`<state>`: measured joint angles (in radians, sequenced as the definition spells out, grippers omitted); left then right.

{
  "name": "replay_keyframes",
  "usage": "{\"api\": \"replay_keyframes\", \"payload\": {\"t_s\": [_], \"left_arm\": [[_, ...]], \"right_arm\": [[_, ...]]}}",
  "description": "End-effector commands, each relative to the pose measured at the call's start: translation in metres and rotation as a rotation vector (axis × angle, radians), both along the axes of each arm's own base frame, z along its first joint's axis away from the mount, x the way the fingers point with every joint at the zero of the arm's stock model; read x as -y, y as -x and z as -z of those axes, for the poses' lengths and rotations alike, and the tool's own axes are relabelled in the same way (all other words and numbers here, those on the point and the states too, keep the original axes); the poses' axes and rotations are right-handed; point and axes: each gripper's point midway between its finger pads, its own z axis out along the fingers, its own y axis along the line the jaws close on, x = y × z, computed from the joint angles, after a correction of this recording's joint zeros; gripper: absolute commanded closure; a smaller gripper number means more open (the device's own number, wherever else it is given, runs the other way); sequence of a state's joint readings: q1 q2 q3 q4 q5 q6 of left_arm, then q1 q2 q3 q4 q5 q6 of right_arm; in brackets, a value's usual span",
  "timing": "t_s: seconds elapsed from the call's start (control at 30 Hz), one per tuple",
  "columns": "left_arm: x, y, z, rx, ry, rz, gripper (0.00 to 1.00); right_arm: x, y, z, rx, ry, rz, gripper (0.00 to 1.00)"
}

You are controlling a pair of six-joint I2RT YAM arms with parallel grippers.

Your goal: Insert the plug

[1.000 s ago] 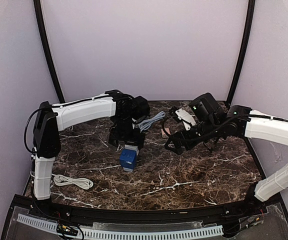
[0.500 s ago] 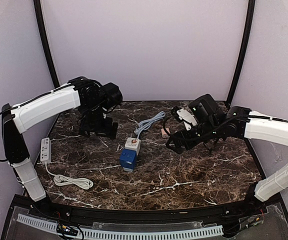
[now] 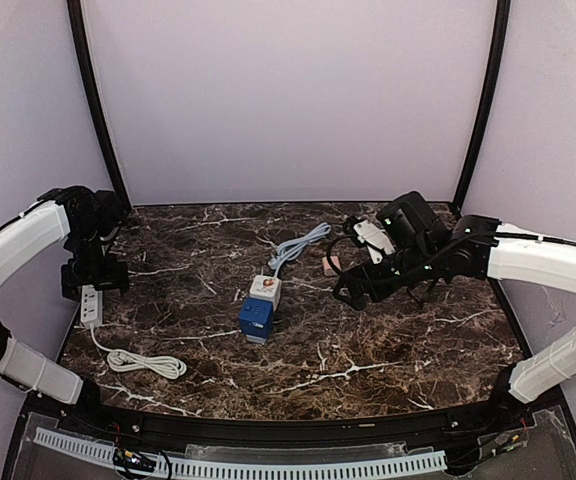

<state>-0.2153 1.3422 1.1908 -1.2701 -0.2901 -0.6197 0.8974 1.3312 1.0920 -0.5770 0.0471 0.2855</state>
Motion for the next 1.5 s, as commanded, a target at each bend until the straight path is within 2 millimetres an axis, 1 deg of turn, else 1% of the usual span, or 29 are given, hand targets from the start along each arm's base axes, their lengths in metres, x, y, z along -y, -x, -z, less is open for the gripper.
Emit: {"api": "replay_keyframes", "payload": {"t_s": [0.0, 0.03, 0.1, 0.17, 0.2, 0.23, 0.27, 0.3, 0.33, 0.37, 0.4, 0.43, 0.47, 0.5, 0.53, 0.57, 0.6, 0.63, 0.67, 0.7, 0.73, 0.87, 1.0, 1.1, 1.2, 1.27, 1.47], "left_arm": [[-0.022, -0.007, 0.006, 0.000, -0.042, 0.011, 0.01], [-0.030, -0.005, 0.008, -0.018, -0.065, -0.025, 0.01], [-0.041, 0.004, 0.011, -0.053, -0.090, -0.120, 0.03], [-0.045, 0.011, 0.017, -0.057, -0.088, -0.192, 0.04], [-0.046, 0.011, 0.019, -0.039, -0.079, -0.226, 0.04], [-0.045, 0.016, 0.025, -0.044, -0.051, -0.251, 0.05], [-0.044, 0.014, 0.028, -0.021, -0.028, -0.275, 0.06], [-0.042, 0.020, 0.036, -0.028, 0.011, -0.300, 0.06], [-0.040, 0.016, 0.039, 0.001, 0.035, -0.318, 0.07], [-0.037, 0.021, 0.044, 0.004, 0.061, -0.344, 0.08], [-0.034, 0.020, 0.045, 0.029, 0.084, -0.357, 0.10], [-0.033, 0.025, 0.050, 0.026, 0.091, -0.384, 0.11], [-0.032, 0.026, 0.050, 0.049, 0.106, -0.398, 0.13], [-0.031, 0.032, 0.054, 0.044, 0.109, -0.433, 0.14], [-0.030, 0.035, 0.053, 0.064, 0.121, -0.452, 0.15], [-0.030, 0.041, 0.058, 0.062, 0.124, -0.486, 0.16], [-0.030, 0.044, 0.056, 0.082, 0.131, -0.501, 0.18], [-0.030, 0.049, 0.060, 0.080, 0.131, -0.527, 0.18], [-0.030, 0.051, 0.059, 0.099, 0.134, -0.537, 0.21], [-0.031, 0.057, 0.066, 0.093, 0.130, -0.559, 0.21], [-0.031, 0.064, 0.072, 0.082, 0.125, -0.569, 0.22], [-0.029, 0.078, 0.083, 0.041, 0.125, -0.606, 0.22], [-0.028, 0.090, 0.092, 0.020, 0.121, -0.629, 0.22], [-0.024, 0.096, 0.099, 0.000, 0.135, -0.629, 0.23], [-0.019, 0.100, 0.107, -0.026, 0.141, -0.614, 0.24], [-0.016, 0.098, 0.111, -0.031, 0.152, -0.601, 0.26], [-0.014, 0.097, 0.120, -0.098, 0.123, -0.555, 0.27]], "right_arm": [[0.002, -0.003, 0.006, 0.000, 0.011, 0.017, 0.01], [0.001, -0.004, 0.004, -0.002, 0.005, 0.020, 0.01], [0.000, -0.005, 0.002, -0.004, -0.003, 0.030, 0.01], [0.002, -0.005, 0.002, -0.007, -0.005, 0.044, 0.01], [0.003, -0.004, 0.002, -0.009, -0.008, 0.051, 0.01], [0.005, -0.003, 0.002, -0.011, -0.009, 0.055, 0.01], [0.006, -0.002, 0.002, -0.010, -0.008, 0.056, 0.01], [0.008, -0.002, 0.002, -0.008, -0.006, 0.057, 0.01], [0.010, -0.001, 0.003, -0.004, 0.000, 0.058, 0.01], [0.012, -0.001, 0.005, -0.001, 0.009, 0.057, 0.01], [0.013, -0.001, 0.008, 0.003, 0.017, 0.052, 0.01], [0.012, -0.001, 0.009, 0.005, 0.020, 0.042, 0.01], [0.009, -0.001, 0.010, 0.004, 0.022, 0.020, 0.01], [0.006, -0.001, 0.010, 0.002, 0.023, 0.003, 0.01], [0.002, -0.001, 0.013, -0.004, 0.028, -0.014, 0.01], [-0.002, -0.002, 0.013, -0.007, 0.030, -0.029, 0.01], [-0.005, -0.003, 0.012, -0.007, 0.028, -0.040, 0.01], [-0.008, -0.004, 0.012, -0.009, 0.032, -0.051, 0.01], [-0.010, -0.005, 0.014, -0.012, 0.035, -0.060, 0.01], [-0.012, -0.005, 0.016, -0.015, 0.040, -0.071, 0.01], [-0.016, -0.005, 0.017, -0.022, 0.038, -0.087, 0.01], [-0.030, -0.006, 0.020, -0.043, 0.050, -0.156, 0.01], [-0.040, -0.011, 0.027, -0.071, 0.051, -0.156, 0.01], [-0.044, -0.015, 0.026, -0.083, 0.054, -0.149, 0.01], [-0.041, -0.021, 0.018, -0.040, 0.061, -0.134, 0.01], [-0.034, -0.023, 0.015, -0.006, 0.077, -0.127, 0.01], [-0.015, -0.025, 0.019, 0.040, 0.116, -0.097, 0.01]]}}
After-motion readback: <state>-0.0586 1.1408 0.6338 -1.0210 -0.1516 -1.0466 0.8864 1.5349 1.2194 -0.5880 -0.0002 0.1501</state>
